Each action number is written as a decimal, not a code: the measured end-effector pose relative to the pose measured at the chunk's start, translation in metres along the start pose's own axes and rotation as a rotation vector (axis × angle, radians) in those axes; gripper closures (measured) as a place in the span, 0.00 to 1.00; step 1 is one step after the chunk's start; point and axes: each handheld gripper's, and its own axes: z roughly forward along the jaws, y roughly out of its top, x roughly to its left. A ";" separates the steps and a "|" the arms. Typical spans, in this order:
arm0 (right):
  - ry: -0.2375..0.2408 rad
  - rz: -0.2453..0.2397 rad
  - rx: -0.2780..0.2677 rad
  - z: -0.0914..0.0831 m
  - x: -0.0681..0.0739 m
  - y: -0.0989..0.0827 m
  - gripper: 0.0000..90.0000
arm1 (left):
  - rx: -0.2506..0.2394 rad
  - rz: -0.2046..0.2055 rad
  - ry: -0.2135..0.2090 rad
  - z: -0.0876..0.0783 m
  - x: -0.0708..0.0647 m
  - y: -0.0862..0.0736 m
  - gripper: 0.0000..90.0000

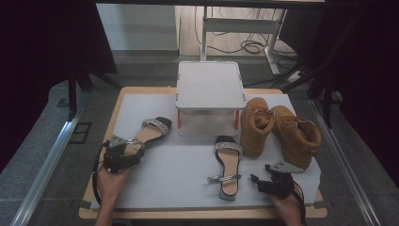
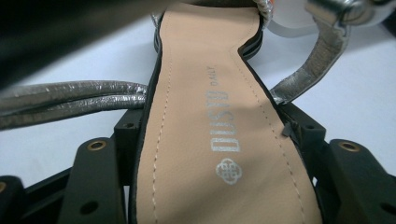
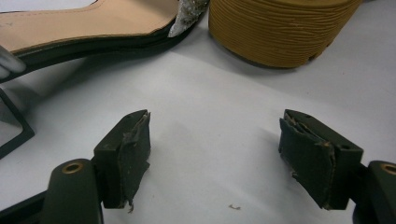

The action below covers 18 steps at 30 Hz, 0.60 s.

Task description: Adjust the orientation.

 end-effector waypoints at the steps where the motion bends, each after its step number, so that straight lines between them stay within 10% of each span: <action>1: 0.000 0.000 0.000 0.000 0.000 0.000 0.28 | -0.002 0.002 -0.005 -0.002 -0.001 -0.001 0.43; 18: 0.000 -0.001 0.000 0.000 0.000 0.000 0.28 | -0.029 0.017 -0.059 -0.028 -0.022 -0.009 0.43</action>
